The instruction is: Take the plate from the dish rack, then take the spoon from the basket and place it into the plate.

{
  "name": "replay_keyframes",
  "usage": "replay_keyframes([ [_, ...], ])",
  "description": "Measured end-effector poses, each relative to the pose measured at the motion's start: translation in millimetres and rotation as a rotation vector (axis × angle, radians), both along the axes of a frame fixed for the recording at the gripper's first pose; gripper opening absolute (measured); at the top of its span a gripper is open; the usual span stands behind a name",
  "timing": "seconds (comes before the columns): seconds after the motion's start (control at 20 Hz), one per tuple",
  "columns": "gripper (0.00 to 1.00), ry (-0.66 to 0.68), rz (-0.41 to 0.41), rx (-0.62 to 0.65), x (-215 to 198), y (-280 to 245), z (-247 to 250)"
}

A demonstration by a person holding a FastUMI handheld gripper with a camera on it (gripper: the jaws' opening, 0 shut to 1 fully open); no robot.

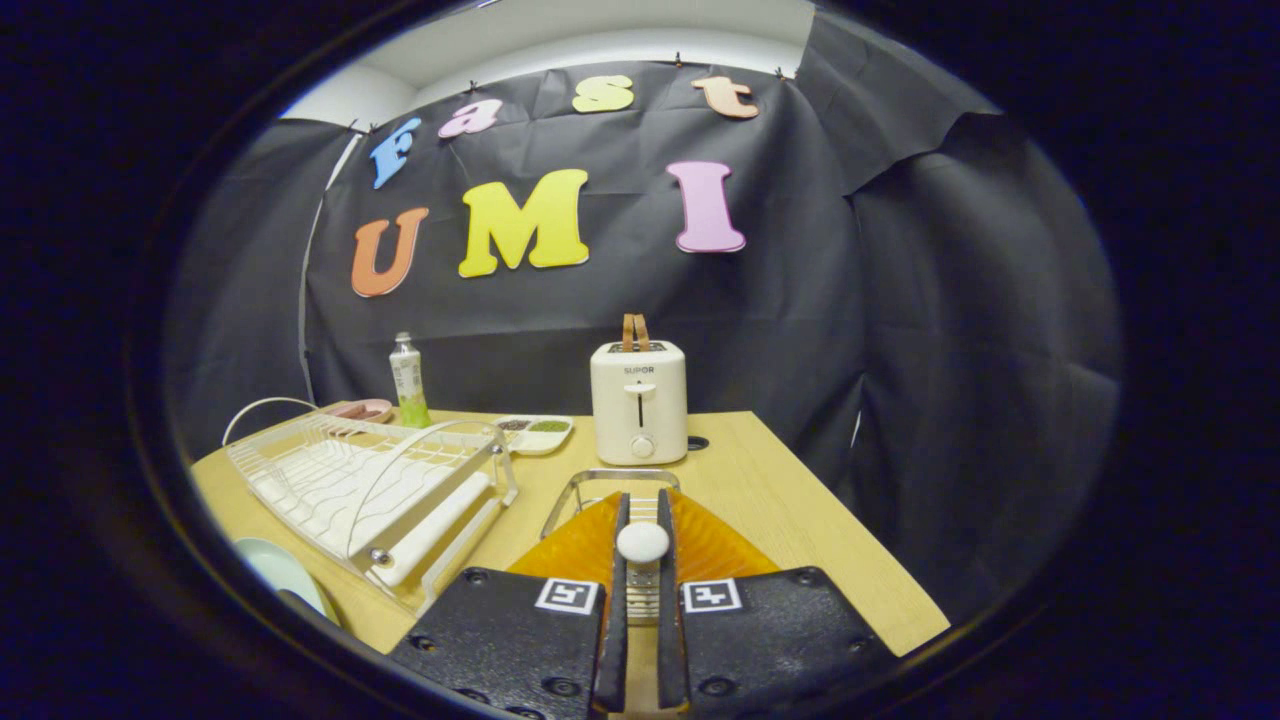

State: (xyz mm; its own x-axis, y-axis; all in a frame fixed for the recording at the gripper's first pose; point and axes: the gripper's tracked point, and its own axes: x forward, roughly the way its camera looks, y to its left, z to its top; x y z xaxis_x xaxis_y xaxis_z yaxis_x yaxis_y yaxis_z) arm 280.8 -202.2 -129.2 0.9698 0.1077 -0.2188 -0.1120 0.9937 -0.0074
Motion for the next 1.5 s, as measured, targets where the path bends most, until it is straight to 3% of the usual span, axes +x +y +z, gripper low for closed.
replay_keyframes([
  [0.55, 0.15, -0.107, -0.045, -0.051, -16.0, 13.3, 88.3],
  [1.0, 0.15, -0.086, -0.134, -0.031, -143.1, 76.2, 132.3],
  [1.5, 0.15, -0.011, 0.035, -0.011, -236.7, 232.2, 75.8],
])
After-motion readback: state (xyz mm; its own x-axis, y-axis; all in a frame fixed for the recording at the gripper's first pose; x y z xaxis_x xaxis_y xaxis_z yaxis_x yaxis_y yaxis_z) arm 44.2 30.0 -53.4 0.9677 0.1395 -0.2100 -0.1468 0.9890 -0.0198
